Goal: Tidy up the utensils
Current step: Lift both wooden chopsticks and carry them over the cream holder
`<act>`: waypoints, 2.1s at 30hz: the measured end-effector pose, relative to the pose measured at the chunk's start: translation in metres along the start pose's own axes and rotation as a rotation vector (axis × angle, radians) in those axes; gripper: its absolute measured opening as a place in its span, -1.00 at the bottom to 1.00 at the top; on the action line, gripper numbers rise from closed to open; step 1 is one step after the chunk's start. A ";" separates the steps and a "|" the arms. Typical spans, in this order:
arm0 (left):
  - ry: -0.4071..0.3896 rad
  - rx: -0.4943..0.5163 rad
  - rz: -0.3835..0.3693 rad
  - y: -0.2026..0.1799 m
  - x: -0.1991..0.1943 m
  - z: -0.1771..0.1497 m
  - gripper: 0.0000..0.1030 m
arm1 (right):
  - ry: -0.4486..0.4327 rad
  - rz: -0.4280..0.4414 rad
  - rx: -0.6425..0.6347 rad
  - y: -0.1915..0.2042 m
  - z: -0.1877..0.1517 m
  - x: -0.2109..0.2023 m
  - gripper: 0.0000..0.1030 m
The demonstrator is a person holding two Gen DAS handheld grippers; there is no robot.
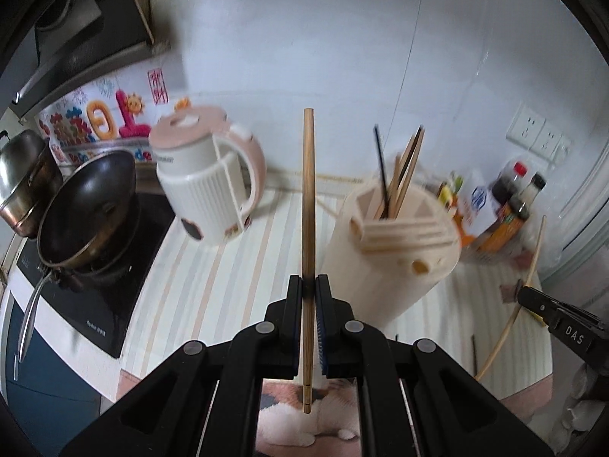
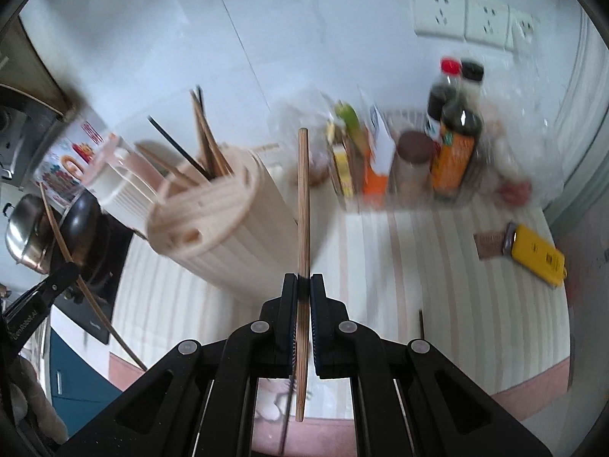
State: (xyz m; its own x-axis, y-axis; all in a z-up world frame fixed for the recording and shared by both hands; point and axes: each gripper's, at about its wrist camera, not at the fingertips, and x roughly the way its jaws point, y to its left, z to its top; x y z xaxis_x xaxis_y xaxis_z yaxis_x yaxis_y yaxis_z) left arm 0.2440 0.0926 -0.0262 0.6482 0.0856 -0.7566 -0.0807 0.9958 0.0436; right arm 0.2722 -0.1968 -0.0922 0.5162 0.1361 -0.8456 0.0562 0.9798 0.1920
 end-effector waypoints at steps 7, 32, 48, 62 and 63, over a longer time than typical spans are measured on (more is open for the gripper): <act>-0.053 -0.001 -0.038 -0.011 -0.019 0.026 -0.92 | -0.083 0.030 -0.031 0.022 0.035 -0.032 -0.87; -0.143 -0.032 -0.124 -0.028 0.009 0.138 -0.92 | -0.250 0.083 0.005 0.053 0.163 -0.035 -0.87; -0.156 0.025 -0.102 -0.044 0.067 0.145 -0.92 | -0.273 0.064 0.038 0.063 0.182 0.035 -0.87; -0.152 0.021 -0.127 -0.043 0.078 0.132 -0.91 | -0.272 0.059 -0.022 0.065 0.158 0.053 -0.87; -0.165 0.027 -0.123 -0.044 0.078 0.132 -0.91 | -0.278 0.062 -0.016 0.063 0.157 0.052 -0.87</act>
State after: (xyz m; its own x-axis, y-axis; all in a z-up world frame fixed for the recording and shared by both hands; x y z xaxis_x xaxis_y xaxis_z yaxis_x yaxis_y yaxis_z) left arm 0.3977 0.0598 -0.0013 0.7672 -0.0348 -0.6404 0.0260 0.9994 -0.0232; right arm 0.4362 -0.1509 -0.0459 0.7330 0.1525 -0.6629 0.0049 0.9733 0.2294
